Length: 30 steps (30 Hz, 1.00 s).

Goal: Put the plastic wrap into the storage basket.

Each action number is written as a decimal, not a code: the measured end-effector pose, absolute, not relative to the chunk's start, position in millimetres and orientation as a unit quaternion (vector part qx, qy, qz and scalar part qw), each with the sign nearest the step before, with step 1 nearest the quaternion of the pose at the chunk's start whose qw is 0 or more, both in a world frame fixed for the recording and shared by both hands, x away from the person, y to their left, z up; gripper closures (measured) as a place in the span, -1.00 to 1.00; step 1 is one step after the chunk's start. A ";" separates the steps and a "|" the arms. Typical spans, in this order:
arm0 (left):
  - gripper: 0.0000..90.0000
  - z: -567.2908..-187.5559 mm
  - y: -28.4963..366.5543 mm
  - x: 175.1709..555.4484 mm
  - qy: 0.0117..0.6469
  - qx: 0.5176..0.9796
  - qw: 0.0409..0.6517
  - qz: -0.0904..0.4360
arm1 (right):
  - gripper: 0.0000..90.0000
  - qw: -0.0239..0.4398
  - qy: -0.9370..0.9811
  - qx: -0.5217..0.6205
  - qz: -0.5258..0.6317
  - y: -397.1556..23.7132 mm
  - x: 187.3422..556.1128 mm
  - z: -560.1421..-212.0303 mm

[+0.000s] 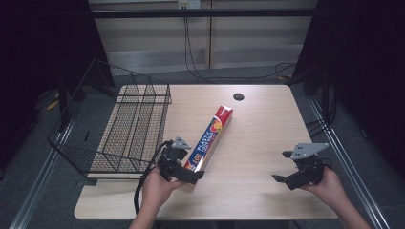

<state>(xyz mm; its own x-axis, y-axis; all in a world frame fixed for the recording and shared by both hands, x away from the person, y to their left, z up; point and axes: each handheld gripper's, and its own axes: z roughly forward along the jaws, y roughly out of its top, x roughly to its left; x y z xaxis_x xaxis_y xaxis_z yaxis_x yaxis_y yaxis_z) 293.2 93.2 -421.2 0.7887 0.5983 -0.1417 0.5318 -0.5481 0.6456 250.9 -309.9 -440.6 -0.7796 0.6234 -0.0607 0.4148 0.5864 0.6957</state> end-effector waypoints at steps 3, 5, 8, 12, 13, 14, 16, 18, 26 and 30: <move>-0.98 -420.8 93.0 293.8 0.325 0.876 0.353 0.047 | -0.81 0.153 0.877 0.294 0.348 -310.2 251.2 -439.9; -0.98 -421.1 92.3 294.5 0.336 0.871 0.355 0.050 | -0.81 0.153 0.876 0.295 0.348 -310.3 251.2 -439.8; -0.98 -419.9 92.3 296.1 0.344 0.865 0.361 0.057 | -0.81 0.151 0.877 0.293 0.349 -310.4 251.8 -440.0; -0.95 -416.0 89.2 301.3 0.343 0.862 0.369 0.049 | -0.80 0.153 0.873 0.299 0.353 -312.3 253.3 -438.6; -0.95 -416.0 89.2 301.3 0.343 0.862 0.369 0.049 | -0.80 0.153 0.873 0.299 0.353 -312.3 253.3 -438.6; -0.95 -416.6 85.8 304.3 0.347 0.863 0.363 0.046 | -0.80 0.151 0.872 0.301 0.356 -312.8 254.4 -438.1; -0.94 -416.6 83.3 307.4 0.348 0.865 0.359 0.049 | -0.79 0.149 0.872 0.299 0.359 -312.9 255.3 -437.9; -0.94 -416.9 81.1 310.9 0.357 0.860 0.360 0.052 | -0.79 0.150 0.872 0.300 0.356 -312.0 255.2 -437.3; -0.92 -421.9 73.8 327.6 0.366 0.860 0.354 0.040 | -0.77 0.151 0.875 0.289 0.358 -308.9 256.7 -437.1; -0.83 -419.9 69.1 338.4 0.370 0.863 0.342 0.042 | -0.77 0.150 0.874 0.289 0.360 -308.8 256.2 -436.8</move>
